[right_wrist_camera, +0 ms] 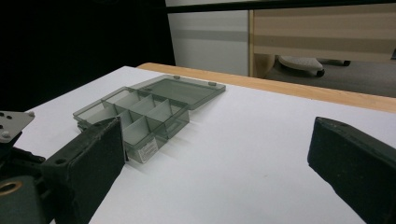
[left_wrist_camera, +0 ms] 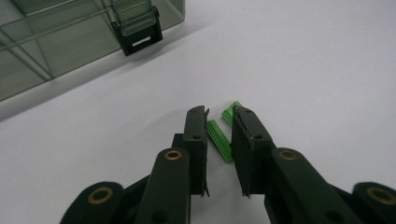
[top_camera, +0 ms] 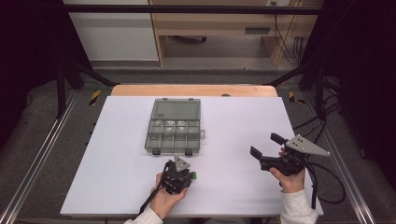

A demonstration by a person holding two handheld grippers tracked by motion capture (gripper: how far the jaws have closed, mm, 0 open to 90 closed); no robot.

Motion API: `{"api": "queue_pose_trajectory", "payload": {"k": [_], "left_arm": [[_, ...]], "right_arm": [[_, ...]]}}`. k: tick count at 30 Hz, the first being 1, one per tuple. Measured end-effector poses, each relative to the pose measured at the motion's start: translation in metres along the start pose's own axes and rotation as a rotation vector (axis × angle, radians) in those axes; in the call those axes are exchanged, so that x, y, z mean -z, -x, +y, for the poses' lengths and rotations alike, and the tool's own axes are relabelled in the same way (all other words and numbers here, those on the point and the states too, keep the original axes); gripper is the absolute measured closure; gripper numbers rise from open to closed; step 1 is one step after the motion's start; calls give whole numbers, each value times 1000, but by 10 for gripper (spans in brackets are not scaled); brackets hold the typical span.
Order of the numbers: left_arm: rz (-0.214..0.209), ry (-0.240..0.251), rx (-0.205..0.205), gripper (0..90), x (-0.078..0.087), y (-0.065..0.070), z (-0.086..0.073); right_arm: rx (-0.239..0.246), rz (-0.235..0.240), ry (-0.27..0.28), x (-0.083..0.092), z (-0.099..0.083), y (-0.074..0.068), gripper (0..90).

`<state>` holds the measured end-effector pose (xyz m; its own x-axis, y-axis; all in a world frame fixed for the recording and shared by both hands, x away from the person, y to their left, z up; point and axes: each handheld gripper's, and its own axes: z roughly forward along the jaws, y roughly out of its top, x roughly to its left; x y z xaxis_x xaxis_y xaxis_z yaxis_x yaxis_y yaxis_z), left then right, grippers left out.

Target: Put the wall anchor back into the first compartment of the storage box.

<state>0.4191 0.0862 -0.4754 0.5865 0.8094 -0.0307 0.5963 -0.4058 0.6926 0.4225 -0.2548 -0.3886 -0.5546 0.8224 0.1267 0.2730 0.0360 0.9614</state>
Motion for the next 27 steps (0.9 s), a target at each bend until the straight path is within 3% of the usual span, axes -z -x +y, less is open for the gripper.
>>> {"api": "queue_pose_trajectory", "payload": {"k": [7,18,27], "left_arm": [[-1,-14,7,832,0,-2,1],[-24,-8,3,841,3,-6,1],[-42,55,14,841,24,-17,6]], "right_arm": [[-3,2,2,-1,0,-1,43],[-4,4,2,0,0,-1,43],[1,3,-1,1,0,-1,42]]}}
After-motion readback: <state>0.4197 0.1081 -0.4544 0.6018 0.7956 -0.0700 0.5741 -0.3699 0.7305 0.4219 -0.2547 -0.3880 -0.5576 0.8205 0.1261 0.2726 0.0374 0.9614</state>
